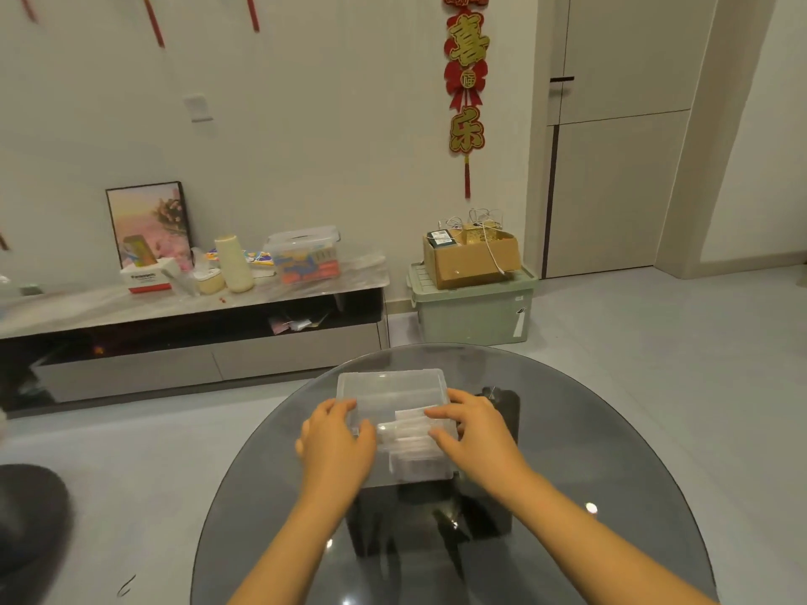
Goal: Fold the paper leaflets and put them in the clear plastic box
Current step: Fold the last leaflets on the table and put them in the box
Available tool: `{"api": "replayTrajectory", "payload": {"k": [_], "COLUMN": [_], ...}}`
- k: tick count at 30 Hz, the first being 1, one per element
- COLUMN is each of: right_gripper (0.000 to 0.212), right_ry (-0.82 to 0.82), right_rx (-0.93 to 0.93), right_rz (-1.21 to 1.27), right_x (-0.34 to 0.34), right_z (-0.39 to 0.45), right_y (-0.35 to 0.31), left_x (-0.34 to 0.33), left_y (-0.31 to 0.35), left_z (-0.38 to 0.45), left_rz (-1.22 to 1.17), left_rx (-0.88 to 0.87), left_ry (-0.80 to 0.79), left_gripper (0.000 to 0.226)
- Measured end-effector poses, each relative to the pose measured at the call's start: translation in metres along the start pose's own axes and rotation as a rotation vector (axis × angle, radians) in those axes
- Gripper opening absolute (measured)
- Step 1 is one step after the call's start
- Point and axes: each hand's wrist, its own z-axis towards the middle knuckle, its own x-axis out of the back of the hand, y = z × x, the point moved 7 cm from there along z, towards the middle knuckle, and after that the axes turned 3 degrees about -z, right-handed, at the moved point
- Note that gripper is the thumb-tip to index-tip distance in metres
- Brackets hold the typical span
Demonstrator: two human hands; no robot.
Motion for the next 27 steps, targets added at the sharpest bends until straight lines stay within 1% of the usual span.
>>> {"api": "replayTrajectory", "payload": {"k": [2, 4, 8, 10, 13, 14, 17, 22, 23, 26, 27], "right_gripper": [0.034, 0.034, 0.031, 0.025, 0.007, 0.007, 0.017, 0.01, 0.011, 0.046, 0.053], "right_ry": [-0.017, 0.0, 0.066, 0.097, 0.118, 0.116, 0.111, 0.051, 0.033, -0.055, -0.08], "right_rx": [-0.02, -0.028, -0.087, -0.122, -0.125, -0.127, -0.151, -0.244, -0.247, -0.245, -0.245], "right_rz": [-0.013, -0.014, 0.004, 0.016, 0.018, 0.017, 0.036, 0.062, 0.074, 0.119, 0.135], "right_x": [-0.005, -0.01, -0.01, -0.008, -0.004, -0.001, 0.002, -0.002, -0.002, -0.007, -0.009], "right_z": [-0.001, 0.001, -0.001, -0.002, 0.003, 0.005, 0.015, 0.024, 0.026, 0.026, 0.025], "right_y": [0.001, 0.0, 0.002, 0.006, 0.007, 0.006, 0.008, 0.025, 0.025, 0.026, 0.026], "left_x": [-0.006, -0.009, -0.013, -0.013, -0.011, -0.009, -0.009, -0.009, -0.008, -0.012, -0.014], "left_y": [-0.013, -0.024, -0.027, -0.027, -0.032, -0.033, -0.037, -0.038, -0.04, -0.044, -0.046], "left_z": [0.001, 0.002, 0.005, 0.006, 0.013, 0.016, 0.02, 0.02, 0.021, 0.023, 0.023], "left_rz": [-0.036, -0.123, -0.211, -0.249, -0.323, -0.344, -0.378, -0.379, -0.388, -0.435, -0.45], "left_rx": [0.027, 0.021, -0.025, -0.011, 0.025, 0.033, 0.033, 0.012, 0.018, 0.059, 0.071], "left_ry": [-0.037, -0.056, -0.021, 0.007, 0.035, 0.034, 0.019, 0.026, 0.03, 0.012, -0.004], "left_gripper": [0.038, 0.037, 0.032, 0.024, 0.008, 0.004, 0.01, 0.014, 0.013, 0.007, 0.006]}}
